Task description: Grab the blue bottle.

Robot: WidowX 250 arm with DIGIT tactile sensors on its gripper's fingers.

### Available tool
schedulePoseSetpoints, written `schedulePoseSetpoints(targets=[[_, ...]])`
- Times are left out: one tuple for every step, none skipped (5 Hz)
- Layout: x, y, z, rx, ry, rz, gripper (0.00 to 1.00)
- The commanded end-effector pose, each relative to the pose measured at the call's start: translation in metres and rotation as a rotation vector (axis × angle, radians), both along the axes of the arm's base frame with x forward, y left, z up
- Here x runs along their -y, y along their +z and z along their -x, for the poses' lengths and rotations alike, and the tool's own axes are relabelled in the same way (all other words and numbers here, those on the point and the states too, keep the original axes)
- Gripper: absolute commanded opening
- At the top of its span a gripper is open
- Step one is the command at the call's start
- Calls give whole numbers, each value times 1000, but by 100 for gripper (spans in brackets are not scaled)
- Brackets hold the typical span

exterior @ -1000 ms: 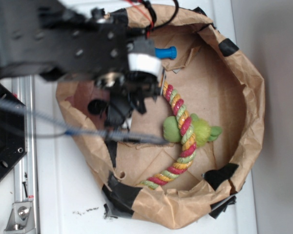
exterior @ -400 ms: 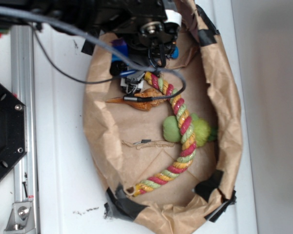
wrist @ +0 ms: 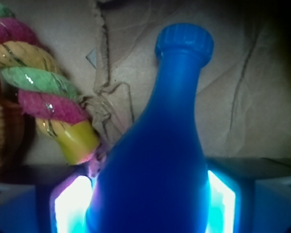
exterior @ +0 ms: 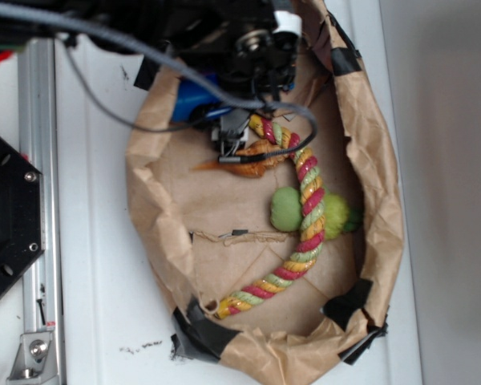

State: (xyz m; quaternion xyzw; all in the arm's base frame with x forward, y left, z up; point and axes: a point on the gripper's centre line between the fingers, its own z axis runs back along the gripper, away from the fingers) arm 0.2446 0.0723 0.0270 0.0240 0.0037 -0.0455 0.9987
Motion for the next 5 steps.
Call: schedulePoseSetpoints(targets=[[43,112,-22,239,-32,30,0],[47,136,-31,265,-9,51,0],[50,146,-30,223,38,32,0],[63,150,-29,127,197,117,0],[69,145,-25,105,282,136,0]])
